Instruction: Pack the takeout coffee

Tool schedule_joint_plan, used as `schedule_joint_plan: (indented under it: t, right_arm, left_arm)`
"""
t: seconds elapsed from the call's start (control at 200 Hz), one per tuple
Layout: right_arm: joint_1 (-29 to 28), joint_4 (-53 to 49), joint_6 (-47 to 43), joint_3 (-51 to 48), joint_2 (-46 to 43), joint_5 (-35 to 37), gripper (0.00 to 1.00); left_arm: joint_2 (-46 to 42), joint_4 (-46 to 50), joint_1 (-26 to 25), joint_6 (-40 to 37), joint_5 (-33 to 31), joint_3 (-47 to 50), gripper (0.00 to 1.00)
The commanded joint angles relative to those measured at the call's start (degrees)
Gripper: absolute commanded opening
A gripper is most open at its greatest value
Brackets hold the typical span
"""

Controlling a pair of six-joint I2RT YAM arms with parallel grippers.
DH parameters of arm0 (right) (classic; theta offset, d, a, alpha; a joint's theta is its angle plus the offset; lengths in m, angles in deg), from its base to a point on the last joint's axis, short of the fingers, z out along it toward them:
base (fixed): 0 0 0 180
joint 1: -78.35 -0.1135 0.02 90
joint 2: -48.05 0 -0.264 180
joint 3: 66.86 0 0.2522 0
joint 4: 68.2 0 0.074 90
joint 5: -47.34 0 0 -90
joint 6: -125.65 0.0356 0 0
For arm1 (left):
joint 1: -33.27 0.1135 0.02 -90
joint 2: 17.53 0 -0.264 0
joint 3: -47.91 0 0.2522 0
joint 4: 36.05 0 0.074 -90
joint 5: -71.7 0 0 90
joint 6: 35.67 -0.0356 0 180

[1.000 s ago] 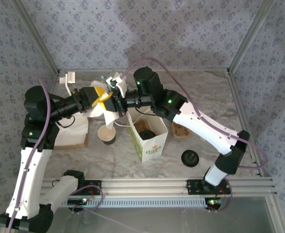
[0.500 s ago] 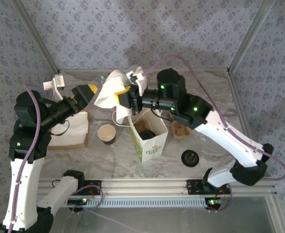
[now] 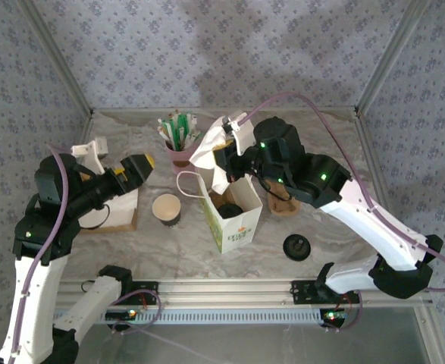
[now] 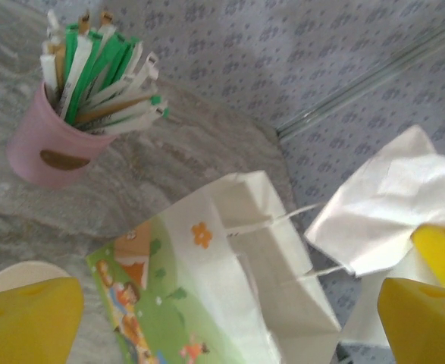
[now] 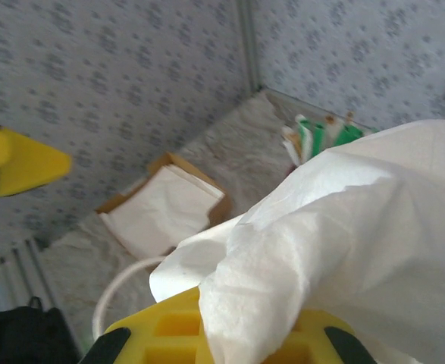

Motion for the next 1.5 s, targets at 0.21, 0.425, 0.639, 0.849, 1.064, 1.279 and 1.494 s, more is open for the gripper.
schedule_joint_plan:
  t: [0.21, 0.425, 0.639, 0.849, 1.064, 1.279, 1.494]
  right_arm:
    - [-0.53, -9.43, -3.39, 1.04, 3.40, 7.80, 0.00]
    - [-1.56, -10.83, -4.61, 1.26, 7.00, 7.09, 0.00]
    - [-2.36, -10.76, -4.61, -0.47, 9.33, 7.85, 0.00]
    - [-2.34, -6.95, -3.03, -5.61, 9.20, 4.14, 0.00]
    - [-1.31, -3.70, -0.57, -9.65, 9.59, 0.72, 0.00]
    - [-0.27, 0.04, 1.41, -13.07, 10.07, -2.34, 0.00]
    - [0.84, 2.39, 2.36, -15.42, 10.90, -4.15, 0.00]
  left_arm:
    - [-0.04, -2.57, -6.92, -1.19, -4.36, 5.48, 0.99]
    - [2.07, -5.83, -12.00, -0.25, -6.77, 7.91, 0.99]
    - [2.93, -7.89, -14.26, 0.70, -8.19, 9.82, 0.99]
    - [4.12, -9.57, -16.88, 1.19, -9.13, 11.40, 0.99]
    - [4.63, -11.24, -17.52, 1.28, -9.44, 11.94, 0.99]
    - [4.14, -11.59, -17.51, 1.58, -9.56, 12.96, 0.99]
    - [5.32, -11.46, -17.61, 1.65, -9.88, 12.96, 0.99]
